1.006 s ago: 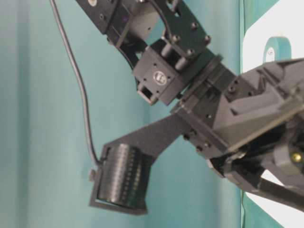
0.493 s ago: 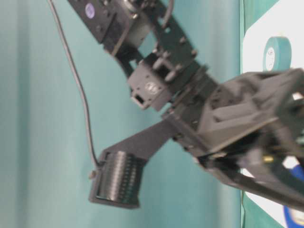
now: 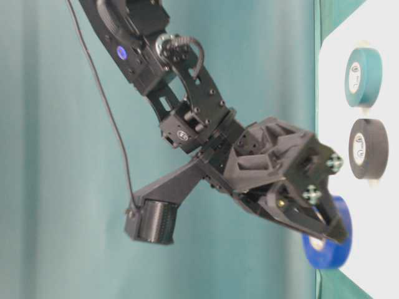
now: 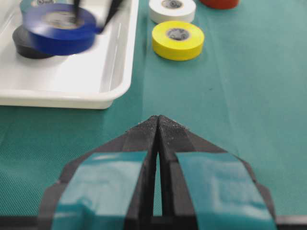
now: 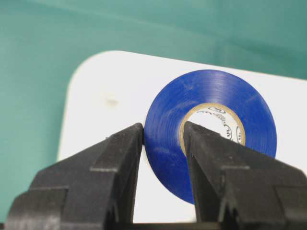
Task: Put the tape into the white case with the right arm.
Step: 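Lift the blue tape and carry it over the tray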
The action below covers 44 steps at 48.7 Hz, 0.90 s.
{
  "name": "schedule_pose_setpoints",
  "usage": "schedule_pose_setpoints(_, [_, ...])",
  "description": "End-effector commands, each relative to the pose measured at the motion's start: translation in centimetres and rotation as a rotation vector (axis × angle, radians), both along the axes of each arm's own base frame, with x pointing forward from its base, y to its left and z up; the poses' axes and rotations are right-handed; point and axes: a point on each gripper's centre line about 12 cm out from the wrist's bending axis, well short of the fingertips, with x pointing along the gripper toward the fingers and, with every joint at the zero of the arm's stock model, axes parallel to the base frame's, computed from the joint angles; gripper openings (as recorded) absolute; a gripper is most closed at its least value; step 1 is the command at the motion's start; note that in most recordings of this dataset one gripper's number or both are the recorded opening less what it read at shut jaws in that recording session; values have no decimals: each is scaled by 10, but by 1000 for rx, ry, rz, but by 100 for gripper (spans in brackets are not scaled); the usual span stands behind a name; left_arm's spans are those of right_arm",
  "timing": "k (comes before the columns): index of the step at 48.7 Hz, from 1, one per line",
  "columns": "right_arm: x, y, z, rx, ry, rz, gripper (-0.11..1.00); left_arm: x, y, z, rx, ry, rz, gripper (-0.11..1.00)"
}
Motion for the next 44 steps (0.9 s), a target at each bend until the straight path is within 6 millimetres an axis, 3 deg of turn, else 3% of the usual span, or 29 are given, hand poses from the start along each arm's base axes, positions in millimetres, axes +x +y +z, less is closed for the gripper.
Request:
schedule_pose_setpoints(1, [0,-14,28,-2,-82,-13,0,1,0,4,-2,-2,2,0])
schedule_pose_setpoints(10, [-6,-44,23,15,-126,-43,0,1,0,4,-2,-3,2,0])
schedule_pose_setpoints(19, [-11,-62,12,27,-127,-68,0,1,0,4,-2,-2,0,0])
schedule_pose_setpoints(44, [-10,-63,6,34,-134,-58,0,1,0,4,-2,-3,2,0])
